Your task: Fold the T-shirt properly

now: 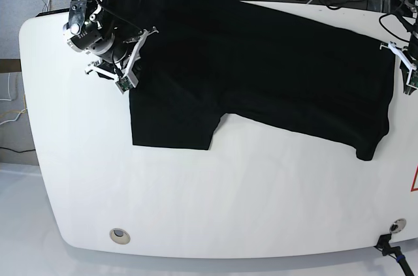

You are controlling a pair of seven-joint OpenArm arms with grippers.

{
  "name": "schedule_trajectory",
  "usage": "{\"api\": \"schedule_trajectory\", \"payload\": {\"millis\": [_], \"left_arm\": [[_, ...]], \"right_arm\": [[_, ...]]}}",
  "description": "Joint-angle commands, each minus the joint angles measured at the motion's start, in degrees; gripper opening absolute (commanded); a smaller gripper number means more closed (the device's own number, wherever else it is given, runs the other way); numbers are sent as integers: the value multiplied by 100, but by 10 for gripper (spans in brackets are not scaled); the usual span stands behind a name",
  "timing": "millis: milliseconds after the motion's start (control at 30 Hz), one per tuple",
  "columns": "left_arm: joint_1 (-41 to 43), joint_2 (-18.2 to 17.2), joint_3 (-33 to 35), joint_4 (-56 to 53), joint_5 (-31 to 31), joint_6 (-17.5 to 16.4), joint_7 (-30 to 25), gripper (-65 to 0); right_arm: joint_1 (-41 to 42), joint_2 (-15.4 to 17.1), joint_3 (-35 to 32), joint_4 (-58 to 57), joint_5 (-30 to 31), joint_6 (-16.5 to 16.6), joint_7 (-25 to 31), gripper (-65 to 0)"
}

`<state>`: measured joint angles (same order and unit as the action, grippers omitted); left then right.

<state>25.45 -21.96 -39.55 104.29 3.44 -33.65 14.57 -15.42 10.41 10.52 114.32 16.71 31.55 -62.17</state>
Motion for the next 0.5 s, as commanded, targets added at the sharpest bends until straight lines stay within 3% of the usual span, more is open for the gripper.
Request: {"api": "schedule_trajectory", "payload": {"millis": [0,200,300,367,467], "left_arm": [[-88,-112,-5,98,-50,81,-142,-650],[-660,-103,610,46,-32,90,-55,-650],[-1319,196,742,-121,-6,134,526,-424],[-1882,354,707,-420,3,134,877,-307],[-2585,380,671,-1150,3,134,1387,-260]], "right_arm": [[105,44,25,89,48,14,85,-650],[254,44,25,-26,48,5,85,-650],[272,44,25,-34,48,5,85,-650],[280,44,25,-34,48,5,85,-650],[351,44,25,-87,48,5,85,-650]]}}
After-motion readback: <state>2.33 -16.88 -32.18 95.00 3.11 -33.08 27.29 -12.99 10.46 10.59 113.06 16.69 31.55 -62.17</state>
